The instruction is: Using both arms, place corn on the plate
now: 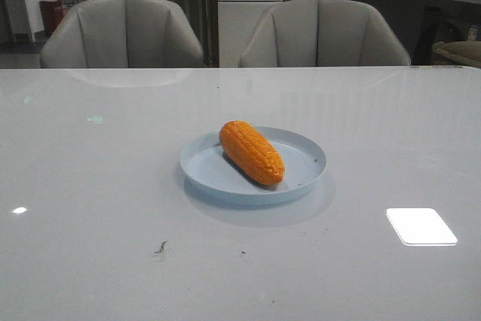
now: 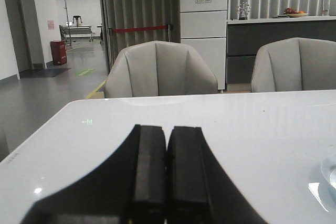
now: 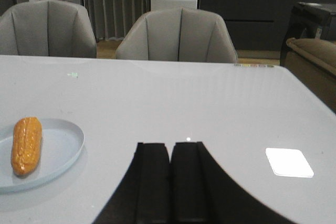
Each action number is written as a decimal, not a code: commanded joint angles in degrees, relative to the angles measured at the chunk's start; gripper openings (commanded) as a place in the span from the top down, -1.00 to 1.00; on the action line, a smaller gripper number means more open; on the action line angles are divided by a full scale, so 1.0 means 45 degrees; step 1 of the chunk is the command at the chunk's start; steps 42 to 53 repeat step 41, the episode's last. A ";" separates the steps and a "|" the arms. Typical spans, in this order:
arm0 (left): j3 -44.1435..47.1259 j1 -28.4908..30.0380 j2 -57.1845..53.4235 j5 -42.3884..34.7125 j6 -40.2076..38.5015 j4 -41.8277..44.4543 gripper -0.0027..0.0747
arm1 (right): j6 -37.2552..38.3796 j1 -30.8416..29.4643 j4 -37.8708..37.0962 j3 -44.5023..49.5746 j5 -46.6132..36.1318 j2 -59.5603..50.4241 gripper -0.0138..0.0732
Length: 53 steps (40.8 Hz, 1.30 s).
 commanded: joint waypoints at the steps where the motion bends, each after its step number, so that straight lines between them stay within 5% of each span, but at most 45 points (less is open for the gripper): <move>1: 0.0028 0.0020 0.0139 -0.1066 0.0021 -0.0123 0.70 | -0.0139 -0.0082 0.0069 0.0499 -0.1842 -0.0226 0.55; 6: 0.0028 0.0020 0.0139 -0.1066 0.0021 -0.0123 0.70 | -0.0125 -0.0082 0.0069 0.1625 -0.3136 -0.0226 0.55; 53: 0.0028 0.0020 0.0139 -0.1066 0.0021 -0.0123 0.70 | -0.0125 -0.0082 0.0069 0.1561 -0.2818 -0.0226 0.55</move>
